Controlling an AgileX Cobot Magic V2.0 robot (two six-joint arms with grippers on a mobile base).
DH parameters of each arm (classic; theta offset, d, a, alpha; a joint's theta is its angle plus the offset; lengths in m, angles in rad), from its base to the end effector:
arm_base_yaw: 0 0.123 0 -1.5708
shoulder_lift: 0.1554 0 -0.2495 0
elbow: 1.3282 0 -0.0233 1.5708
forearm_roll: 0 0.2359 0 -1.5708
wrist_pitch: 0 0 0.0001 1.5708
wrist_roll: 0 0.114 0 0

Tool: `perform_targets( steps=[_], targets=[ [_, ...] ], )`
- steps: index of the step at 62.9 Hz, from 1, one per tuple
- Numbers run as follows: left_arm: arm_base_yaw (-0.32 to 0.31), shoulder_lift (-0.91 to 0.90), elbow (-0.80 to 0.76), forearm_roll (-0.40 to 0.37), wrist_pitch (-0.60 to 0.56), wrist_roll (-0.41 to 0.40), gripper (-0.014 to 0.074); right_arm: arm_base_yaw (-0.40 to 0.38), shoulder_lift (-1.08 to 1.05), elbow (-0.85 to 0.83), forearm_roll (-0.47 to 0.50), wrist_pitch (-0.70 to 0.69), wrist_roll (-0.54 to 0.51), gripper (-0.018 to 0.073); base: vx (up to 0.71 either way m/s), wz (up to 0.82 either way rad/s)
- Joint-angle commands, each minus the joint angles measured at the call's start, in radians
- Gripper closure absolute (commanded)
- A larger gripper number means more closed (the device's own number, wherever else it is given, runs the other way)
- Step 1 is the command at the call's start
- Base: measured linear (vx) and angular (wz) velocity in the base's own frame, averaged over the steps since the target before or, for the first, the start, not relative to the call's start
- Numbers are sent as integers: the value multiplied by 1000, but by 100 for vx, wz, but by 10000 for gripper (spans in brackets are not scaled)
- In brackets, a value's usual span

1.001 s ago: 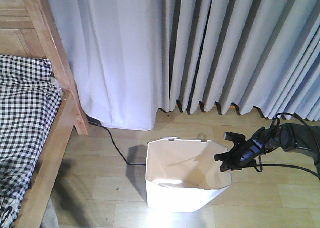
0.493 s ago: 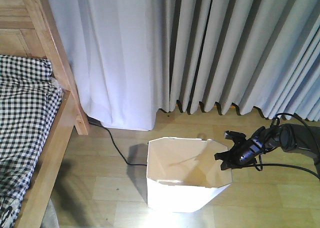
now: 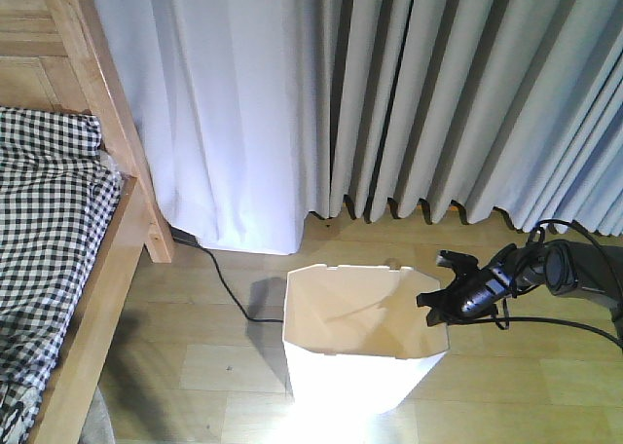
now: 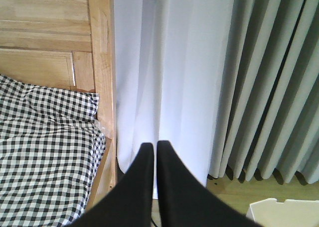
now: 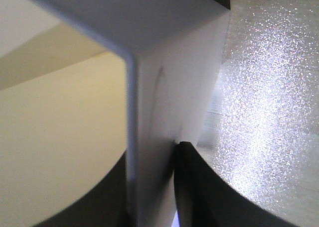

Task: Move trash bin to bedside with robot
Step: 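Open the right gripper and lift it away from the bin rim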

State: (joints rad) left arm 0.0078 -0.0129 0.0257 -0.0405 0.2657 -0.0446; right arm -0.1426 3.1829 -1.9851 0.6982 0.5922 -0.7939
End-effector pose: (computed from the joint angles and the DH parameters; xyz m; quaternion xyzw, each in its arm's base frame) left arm 0.0985 -0.0004 0.1775 -0.0319 0.7707 -0.0282 0.6358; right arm 0.3707 -0.0118 -0.2331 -0.0197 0.9830 0.1813 0.0222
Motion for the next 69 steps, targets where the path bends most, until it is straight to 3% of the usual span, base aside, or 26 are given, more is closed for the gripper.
perform_targets(
  steps=[1,34,52,69],
  targets=[
    [0,-14,19,-4,-68,-6,602,-4,-77,-21,17,21,-16,363,0,0],
    [0,-14,19,-4,-68,-6,602,-4,-77,-32,20,-37,-16,235,0,0],
    [0,-14,19,-4,-68,-6,602,-4,-77,-32,21,-51,-16,62,0,0],
    [0,-14,19,-4,-68,-6,602,-5,-79,-31,33,-52,-16,59,0,0]
  ],
)
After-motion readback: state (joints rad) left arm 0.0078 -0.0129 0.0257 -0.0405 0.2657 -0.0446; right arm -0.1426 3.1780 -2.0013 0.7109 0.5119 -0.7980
